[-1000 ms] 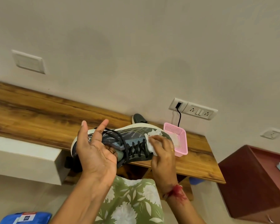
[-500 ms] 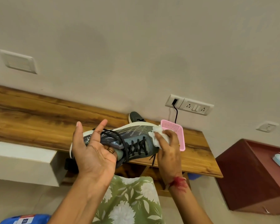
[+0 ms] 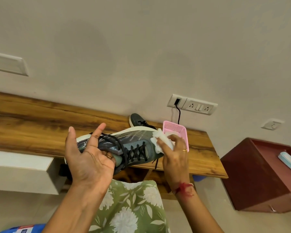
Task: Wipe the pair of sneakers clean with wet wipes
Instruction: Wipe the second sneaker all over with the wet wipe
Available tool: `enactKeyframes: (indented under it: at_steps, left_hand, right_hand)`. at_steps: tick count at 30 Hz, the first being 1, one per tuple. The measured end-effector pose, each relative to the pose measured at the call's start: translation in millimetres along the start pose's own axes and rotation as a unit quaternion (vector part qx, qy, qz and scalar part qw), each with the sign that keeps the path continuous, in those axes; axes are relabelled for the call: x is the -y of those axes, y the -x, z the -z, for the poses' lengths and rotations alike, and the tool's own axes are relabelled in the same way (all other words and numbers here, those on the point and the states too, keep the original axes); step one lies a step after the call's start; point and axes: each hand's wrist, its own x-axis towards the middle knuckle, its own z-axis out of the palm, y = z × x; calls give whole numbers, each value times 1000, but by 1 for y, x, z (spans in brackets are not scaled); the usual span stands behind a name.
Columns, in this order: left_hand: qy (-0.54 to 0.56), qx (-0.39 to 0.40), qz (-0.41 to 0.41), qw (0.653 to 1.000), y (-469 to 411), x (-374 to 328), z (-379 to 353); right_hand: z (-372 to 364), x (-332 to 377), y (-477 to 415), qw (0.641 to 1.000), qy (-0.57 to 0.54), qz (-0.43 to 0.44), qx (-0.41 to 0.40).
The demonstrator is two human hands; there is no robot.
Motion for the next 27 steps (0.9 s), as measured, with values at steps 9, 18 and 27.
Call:
enactKeyframes:
  at_steps: [9, 18, 27]
  left_hand:
    - [51, -8, 32, 998, 4, -4, 0]
    - [50, 3, 39, 998, 14, 0, -8]
    - [38, 1, 19, 999, 6, 1, 0]
  right_hand:
    - [34, -2, -20, 947, -183, -205, -168]
    - [13, 26, -7, 995, -32, -85, -43]
    - [11, 9, 6, 994, 53, -86, -39]
